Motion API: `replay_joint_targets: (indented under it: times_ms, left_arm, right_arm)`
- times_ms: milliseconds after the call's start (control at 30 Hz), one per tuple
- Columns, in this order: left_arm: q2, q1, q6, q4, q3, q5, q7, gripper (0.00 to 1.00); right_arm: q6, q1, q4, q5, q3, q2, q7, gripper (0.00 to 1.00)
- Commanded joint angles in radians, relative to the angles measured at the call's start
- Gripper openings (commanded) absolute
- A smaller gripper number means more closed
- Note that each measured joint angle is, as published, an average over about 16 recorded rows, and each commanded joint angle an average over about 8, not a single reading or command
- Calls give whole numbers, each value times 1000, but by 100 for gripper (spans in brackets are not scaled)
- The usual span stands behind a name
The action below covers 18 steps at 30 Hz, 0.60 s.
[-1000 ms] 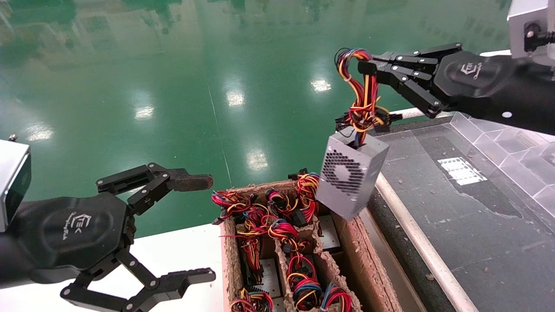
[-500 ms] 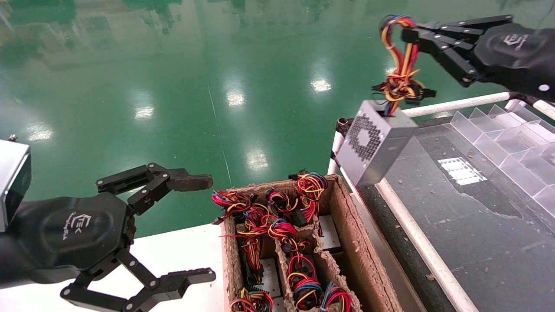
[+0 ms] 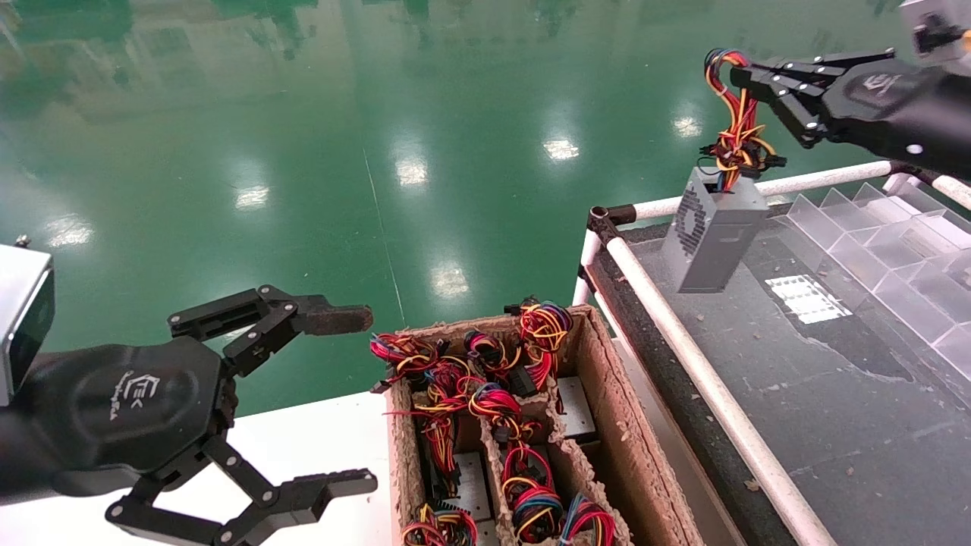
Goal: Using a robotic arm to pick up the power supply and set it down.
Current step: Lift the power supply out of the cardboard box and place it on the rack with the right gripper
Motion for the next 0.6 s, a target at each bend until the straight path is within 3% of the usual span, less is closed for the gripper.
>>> replay_joint_targets:
  times_ms: [33, 600]
  left_arm:
    - [0, 0, 0, 0, 0, 0, 0, 100]
    - [0, 0, 0, 0, 0, 0, 0, 100]
  right_arm:
    - [16, 16, -40, -13, -6, -17, -23, 0]
    - [154, 119, -271, -36, -11, -144, -175, 0]
